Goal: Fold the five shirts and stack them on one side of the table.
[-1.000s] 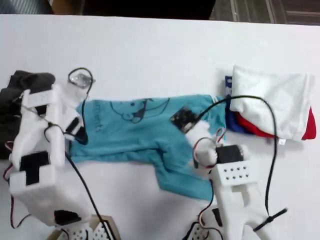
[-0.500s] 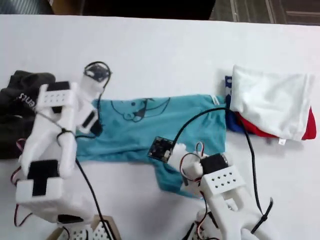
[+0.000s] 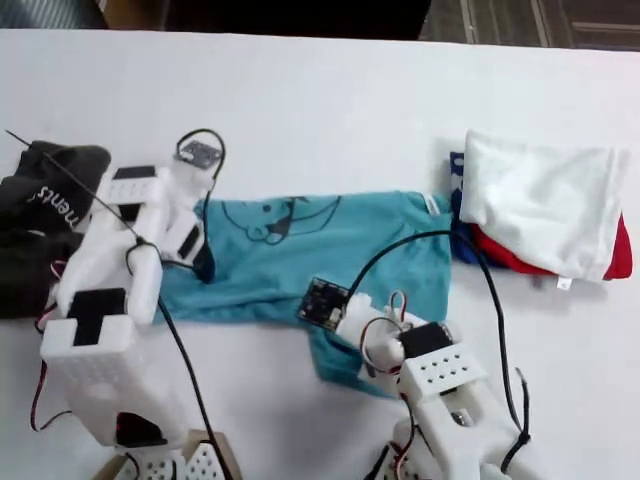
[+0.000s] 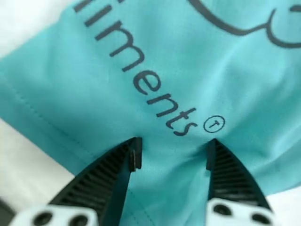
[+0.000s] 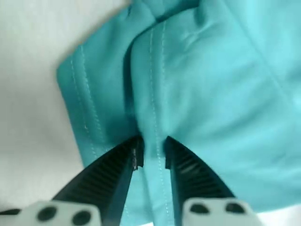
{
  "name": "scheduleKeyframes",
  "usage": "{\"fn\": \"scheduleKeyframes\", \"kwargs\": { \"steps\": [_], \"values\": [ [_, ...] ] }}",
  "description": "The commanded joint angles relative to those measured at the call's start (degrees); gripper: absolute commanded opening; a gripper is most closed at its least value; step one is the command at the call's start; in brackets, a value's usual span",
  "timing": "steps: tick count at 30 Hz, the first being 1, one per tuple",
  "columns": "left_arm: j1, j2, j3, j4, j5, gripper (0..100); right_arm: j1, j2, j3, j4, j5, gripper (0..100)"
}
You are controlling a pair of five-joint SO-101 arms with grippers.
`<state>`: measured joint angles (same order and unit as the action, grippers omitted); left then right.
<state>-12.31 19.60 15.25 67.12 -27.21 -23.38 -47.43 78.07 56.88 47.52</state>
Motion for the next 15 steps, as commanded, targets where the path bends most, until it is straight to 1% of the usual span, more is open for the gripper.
{"fn": "scheduleKeyframes", "kwargs": {
  "steps": [1, 3, 6, 8, 12, 13, 15],
  "values": [
    [0.8, 0.4, -1.5, -0.4, 0.4, 24, 2.8, -1.0, 0.0, 0.1, 0.0, 18.3],
    [0.8, 0.4, -1.5, -0.4, 0.4, 24, 4.8, -1.0, 0.0, 0.5, 0.0, 22.4],
    [0.8, 0.4, -1.5, -0.4, 0.4, 24, 5.5, -1.0, 0.0, 0.5, 0.1, 20.7],
    [0.8, 0.4, -1.5, -0.4, 0.4, 24, 5.3, -1.0, 0.0, 0.4, 0.2, 17.1],
    [0.8, 0.4, -1.5, -0.4, 0.4, 24, 5.5, -1.4, -0.1, 0.1, 0.3, 2.7],
    [0.8, 0.4, -1.5, -0.4, 0.4, 24, 5.3, -1.6, -0.3, 0.1, 0.3, 1.5],
    [0.8, 0.4, -1.5, -0.5, 0.4, 24, 5.4, -1.6, -1.8, 0.5, 0.3, 2.3]
  ]
}}
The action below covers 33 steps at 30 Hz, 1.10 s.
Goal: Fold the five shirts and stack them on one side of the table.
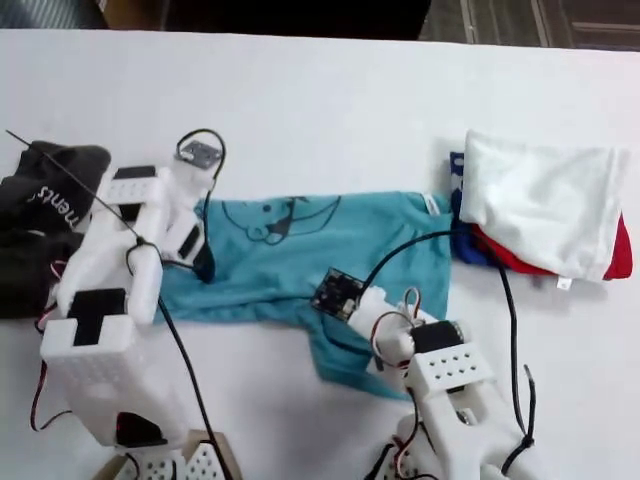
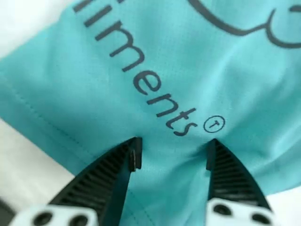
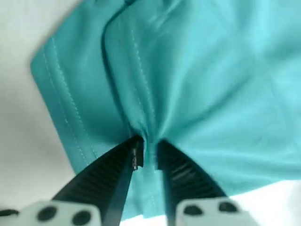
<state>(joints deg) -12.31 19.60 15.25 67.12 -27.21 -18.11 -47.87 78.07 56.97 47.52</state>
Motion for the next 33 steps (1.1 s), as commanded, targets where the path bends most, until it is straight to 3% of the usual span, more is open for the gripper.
{"fn": "scheduleKeyframes", "kwargs": {
  "steps": [1, 5, 15, 25, 30, 33],
  "values": [
    [0.8, 0.4, -1.5, -0.5, 0.4, 24, 0.2, -1.2, -2.7, 0.8, 0.4, 2.1],
    [0.8, 0.4, -1.5, -0.5, 0.4, 24, -0.1, -1.2, -6.8, 6.7, 0.8, 2.1],
    [0.9, 0.4, -1.5, -0.5, 0.4, 24, -0.2, -1.3, -12.2, 20.4, 10.9, 2.1],
    [0.9, 0.4, -1.6, -0.5, 0.4, 24, -0.1, -0.7, -12.0, 20.6, 11.7, 2.6],
    [0.9, 0.4, -1.8, -0.5, 0.4, 24, -0.1, -1.2, -12.3, 22.4, 9.1, 19.7],
    [0.9, 0.4, -1.8, -0.5, 0.4, 24, -0.9, -1.2, -12.7, 22.5, 8.4, 22.9]
  ]
}}
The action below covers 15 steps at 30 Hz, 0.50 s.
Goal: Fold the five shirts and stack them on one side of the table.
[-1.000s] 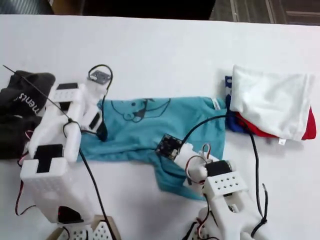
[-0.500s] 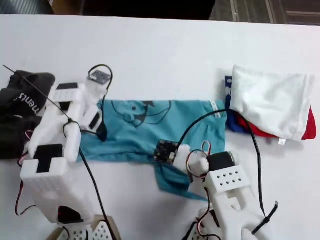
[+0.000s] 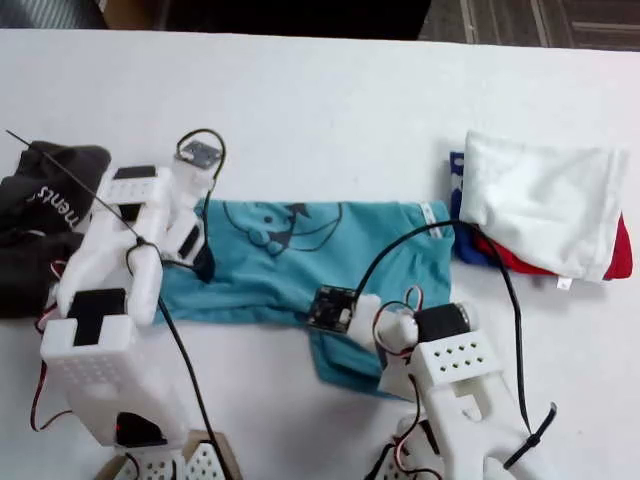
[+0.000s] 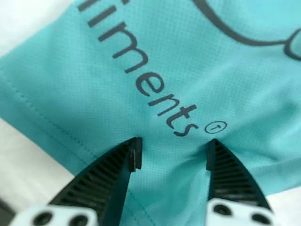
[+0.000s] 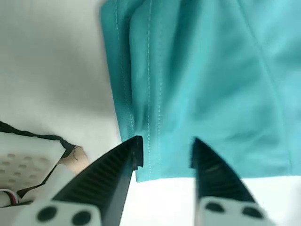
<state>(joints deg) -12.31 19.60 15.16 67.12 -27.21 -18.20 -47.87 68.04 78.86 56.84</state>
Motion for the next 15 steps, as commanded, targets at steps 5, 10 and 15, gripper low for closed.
{"fn": "scheduleKeyframes", "kwargs": {
  "steps": [5, 10, 15],
  "values": [
    [0.9, 0.4, -1.8, -0.5, 0.4, 24, -10.1, -0.7, -2.7, 0.7, -1.3, 22.4],
    [0.9, 0.4, -1.8, -0.6, 0.3, 24, -16.7, -0.6, -1.7, -1.3, -4.6, 22.7],
    [0.9, 0.4, -1.7, -0.6, 0.3, 24, -15.2, 5.4, -0.9, -4.1, -4.9, 26.3]
  ]
}}
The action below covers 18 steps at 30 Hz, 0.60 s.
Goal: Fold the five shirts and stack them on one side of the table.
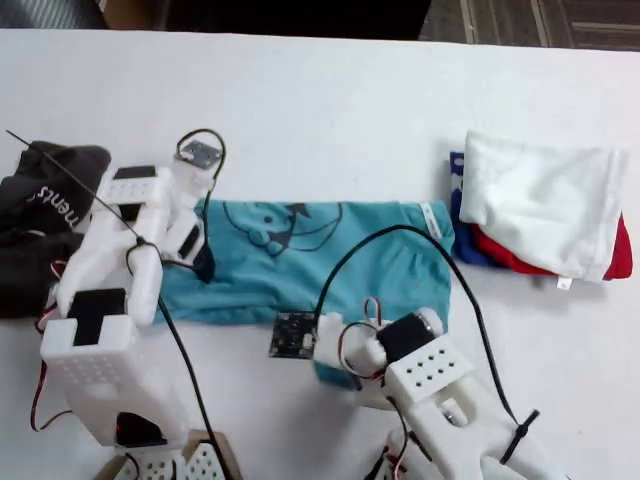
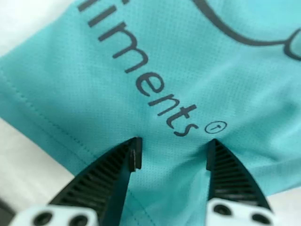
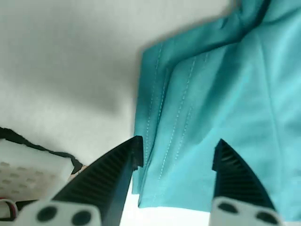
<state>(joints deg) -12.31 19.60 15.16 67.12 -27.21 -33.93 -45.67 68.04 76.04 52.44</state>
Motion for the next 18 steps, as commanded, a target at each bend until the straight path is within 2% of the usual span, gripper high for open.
{"fn": "scheduleKeyframes", "kwargs": {
  "steps": [1, 18],
  "values": [
    [0.9, 0.4, -1.7, -0.6, 0.3, 24, 0.7, 5.1, -0.7, -2.2, -0.5, 26.3],
    [0.9, 0.4, -1.6, -0.6, 0.3, 24, 0.7, 25.4, -0.8, -13.2, -0.4, 26.2]
  ]
}}
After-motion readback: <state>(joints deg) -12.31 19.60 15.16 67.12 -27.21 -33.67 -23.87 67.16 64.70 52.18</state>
